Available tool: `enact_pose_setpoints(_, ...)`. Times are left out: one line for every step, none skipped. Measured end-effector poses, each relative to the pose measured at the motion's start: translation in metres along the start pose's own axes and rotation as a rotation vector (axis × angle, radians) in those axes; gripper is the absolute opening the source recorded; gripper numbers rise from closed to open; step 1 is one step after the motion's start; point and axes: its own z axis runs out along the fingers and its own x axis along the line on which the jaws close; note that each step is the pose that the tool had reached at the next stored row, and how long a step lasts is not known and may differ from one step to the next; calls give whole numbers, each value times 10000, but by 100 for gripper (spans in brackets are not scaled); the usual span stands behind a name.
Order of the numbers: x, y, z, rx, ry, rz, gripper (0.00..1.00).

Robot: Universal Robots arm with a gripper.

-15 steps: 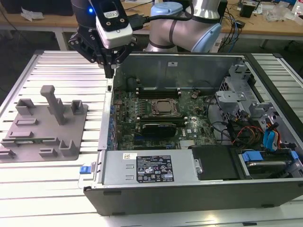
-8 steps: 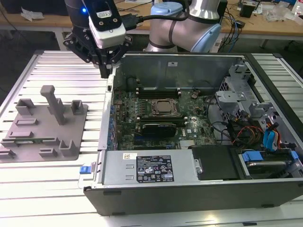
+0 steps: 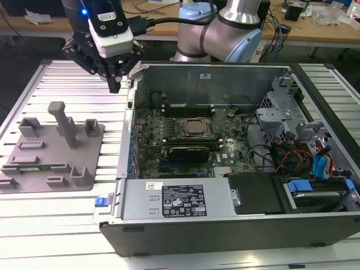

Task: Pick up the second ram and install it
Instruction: 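Reach for the second ram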

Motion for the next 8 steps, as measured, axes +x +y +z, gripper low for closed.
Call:
enact_pose_setpoints(43,-3,-1,0,-1,1,8)
enact_pose_setpoints(62,-4,-1,-1,-2,1,8)
enact_pose_setpoints(80,-6,-2,-1,-1,1,8)
enact_pose_setpoints(110,-8,-3,0,-1,1,8)
enact_pose_setpoints(142,-11,-4,0,-1,0,8)
enact_pose_setpoints(161,-12,-4,0,-1,0,8)
enact_pose_setpoints(172,-13,-5,0,-1,0,8)
enact_pose_setpoints(199,-15,-5,0,-1,0,8)
